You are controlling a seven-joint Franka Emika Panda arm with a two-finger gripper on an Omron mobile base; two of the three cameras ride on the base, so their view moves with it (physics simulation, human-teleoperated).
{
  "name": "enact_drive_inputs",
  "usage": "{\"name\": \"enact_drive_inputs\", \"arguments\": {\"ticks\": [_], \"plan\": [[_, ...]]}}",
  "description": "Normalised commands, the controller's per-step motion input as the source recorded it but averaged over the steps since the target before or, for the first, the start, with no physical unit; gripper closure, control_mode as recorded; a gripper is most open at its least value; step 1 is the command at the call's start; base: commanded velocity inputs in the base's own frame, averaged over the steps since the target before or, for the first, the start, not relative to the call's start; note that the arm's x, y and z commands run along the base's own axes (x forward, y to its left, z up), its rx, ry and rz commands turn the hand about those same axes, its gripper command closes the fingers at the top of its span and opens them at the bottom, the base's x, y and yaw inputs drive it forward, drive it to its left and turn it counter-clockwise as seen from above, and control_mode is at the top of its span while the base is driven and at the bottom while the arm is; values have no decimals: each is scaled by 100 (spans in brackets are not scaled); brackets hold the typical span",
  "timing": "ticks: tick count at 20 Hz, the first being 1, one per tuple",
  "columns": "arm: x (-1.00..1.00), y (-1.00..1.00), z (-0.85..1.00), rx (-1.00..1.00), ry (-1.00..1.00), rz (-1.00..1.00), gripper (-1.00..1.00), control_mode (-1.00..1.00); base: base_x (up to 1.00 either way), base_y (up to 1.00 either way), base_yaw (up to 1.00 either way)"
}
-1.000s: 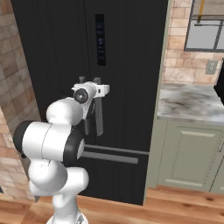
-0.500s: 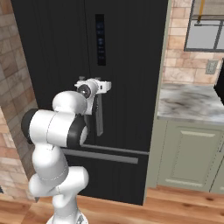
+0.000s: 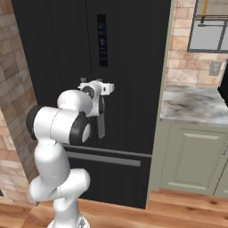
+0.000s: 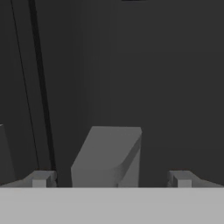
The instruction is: Retrieve the steak from the fridge and place it on the saucepan with marinade on the stove.
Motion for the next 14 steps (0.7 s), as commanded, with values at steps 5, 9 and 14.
{"name": "enact_drive_inputs", "arguments": {"ticks": [5,9,14], "plan": [[39,-7,-21,0,0,0,-100,-100,0,0,0],[45,-3,-18,0,0,1,100,-100,0,0,0],[25,0,-1,0,1,0,100,-100,0,0,0]]}}
